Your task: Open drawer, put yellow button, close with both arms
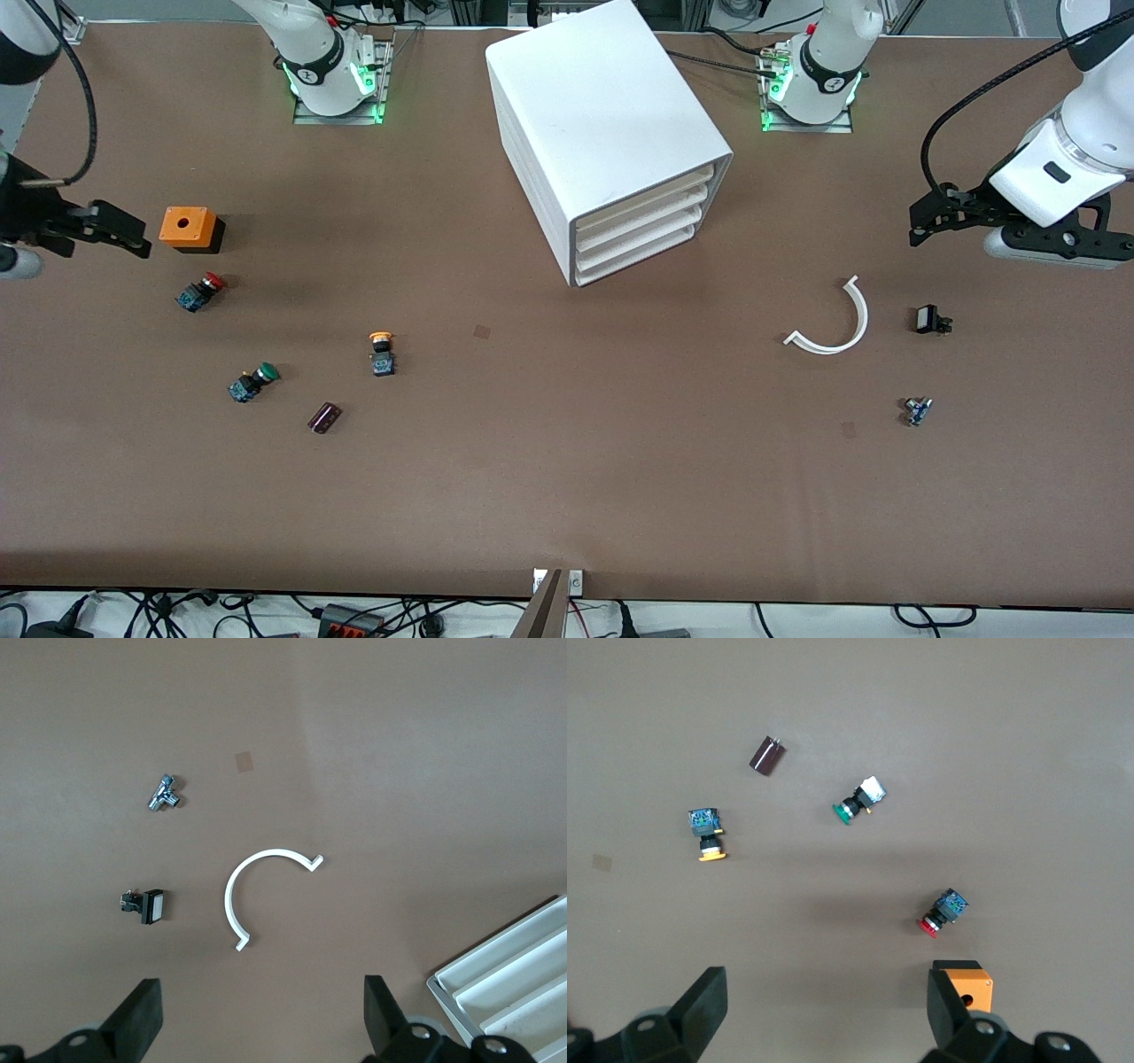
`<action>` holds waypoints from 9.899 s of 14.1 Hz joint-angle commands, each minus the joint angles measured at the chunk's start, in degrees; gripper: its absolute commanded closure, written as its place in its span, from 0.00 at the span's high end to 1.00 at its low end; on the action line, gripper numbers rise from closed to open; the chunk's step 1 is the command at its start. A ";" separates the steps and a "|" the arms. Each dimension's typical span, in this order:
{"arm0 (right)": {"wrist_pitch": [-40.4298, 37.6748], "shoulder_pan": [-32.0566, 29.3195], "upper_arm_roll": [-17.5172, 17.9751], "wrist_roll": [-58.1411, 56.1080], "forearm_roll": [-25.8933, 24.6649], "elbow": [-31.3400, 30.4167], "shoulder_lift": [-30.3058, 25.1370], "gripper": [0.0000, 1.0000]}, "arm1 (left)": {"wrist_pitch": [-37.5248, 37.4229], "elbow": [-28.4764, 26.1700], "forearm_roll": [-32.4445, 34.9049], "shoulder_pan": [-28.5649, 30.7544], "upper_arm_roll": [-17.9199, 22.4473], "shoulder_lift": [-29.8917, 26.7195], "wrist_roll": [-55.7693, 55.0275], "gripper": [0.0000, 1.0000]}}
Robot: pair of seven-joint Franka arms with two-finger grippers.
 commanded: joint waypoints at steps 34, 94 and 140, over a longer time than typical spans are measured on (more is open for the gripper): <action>27.63 17.18 0.14 0.96 5.29 0.93 37.78 1.00 | -12.38 -14.53 -60.01 -1.43 -4.90 25.42 44.84 0.79; 23.24 54.44 -0.39 26.44 4.32 33.80 38.13 0.00 | -18.90 30.57 -3.14 1.91 -4.81 26.92 -10.26 1.00; -9.19 6.73 -0.83 15.46 5.20 33.04 24.97 1.00 | 18.73 -8.11 -2.79 0.15 -27.56 20.50 -51.56 1.00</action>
